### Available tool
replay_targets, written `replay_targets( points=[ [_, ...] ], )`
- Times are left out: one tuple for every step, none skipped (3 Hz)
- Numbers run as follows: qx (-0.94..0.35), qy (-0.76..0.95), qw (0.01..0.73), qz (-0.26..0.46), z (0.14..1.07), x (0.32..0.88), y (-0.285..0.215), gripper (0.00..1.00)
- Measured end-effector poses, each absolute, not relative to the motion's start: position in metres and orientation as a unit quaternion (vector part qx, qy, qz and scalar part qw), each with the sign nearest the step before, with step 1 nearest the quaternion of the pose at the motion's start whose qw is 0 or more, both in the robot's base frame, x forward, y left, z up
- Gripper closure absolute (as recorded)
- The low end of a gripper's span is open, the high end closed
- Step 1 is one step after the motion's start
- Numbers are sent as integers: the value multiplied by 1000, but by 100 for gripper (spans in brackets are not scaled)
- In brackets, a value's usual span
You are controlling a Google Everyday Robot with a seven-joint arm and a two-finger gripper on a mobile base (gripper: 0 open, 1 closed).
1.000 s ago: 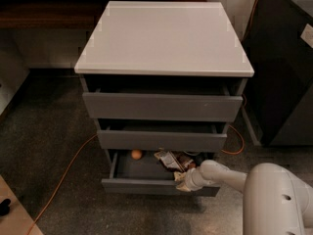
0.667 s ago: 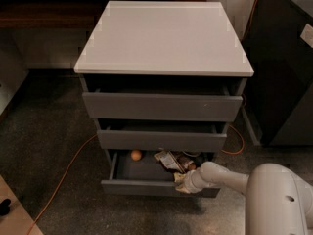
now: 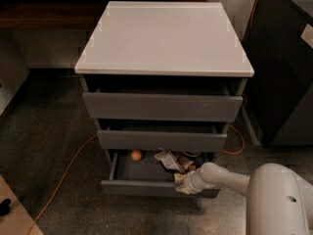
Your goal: Pick orange from bottom drawer and place on counter
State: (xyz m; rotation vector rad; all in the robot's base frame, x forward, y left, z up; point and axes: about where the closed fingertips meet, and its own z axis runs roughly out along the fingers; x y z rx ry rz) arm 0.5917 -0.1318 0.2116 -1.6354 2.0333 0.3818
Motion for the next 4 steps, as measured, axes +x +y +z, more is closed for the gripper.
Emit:
replay_targets(
  points=[
    [-601,747,250,140,212,592,-132,36],
    [-605,736,260,155,237,576,-104,5],
    [-611,726,270,166,262,572,-80,0],
    [-613,722,272,171,278,584,-67,0]
  ],
)
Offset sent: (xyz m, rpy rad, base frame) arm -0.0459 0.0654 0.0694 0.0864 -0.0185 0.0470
